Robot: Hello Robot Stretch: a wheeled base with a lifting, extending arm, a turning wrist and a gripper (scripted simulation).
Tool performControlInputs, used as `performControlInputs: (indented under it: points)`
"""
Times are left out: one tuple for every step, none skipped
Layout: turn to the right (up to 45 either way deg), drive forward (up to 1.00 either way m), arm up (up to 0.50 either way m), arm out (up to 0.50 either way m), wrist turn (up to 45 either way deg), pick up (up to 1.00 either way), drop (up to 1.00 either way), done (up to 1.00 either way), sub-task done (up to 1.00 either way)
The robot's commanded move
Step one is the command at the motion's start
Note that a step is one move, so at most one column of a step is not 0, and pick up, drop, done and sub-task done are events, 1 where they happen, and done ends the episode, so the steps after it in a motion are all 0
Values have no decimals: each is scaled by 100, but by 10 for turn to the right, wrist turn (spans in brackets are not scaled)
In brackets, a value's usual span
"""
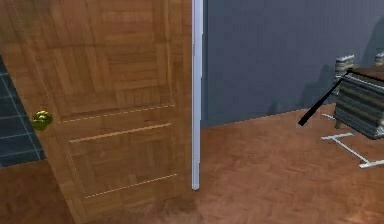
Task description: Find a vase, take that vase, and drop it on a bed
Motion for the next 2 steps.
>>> performControlInputs:
  points:
    - [-450, 0, 0, 0, 0, 0, 0, 0, 0]
    - [-330, 0, 0, 0, 0, 0, 0, 0, 0]
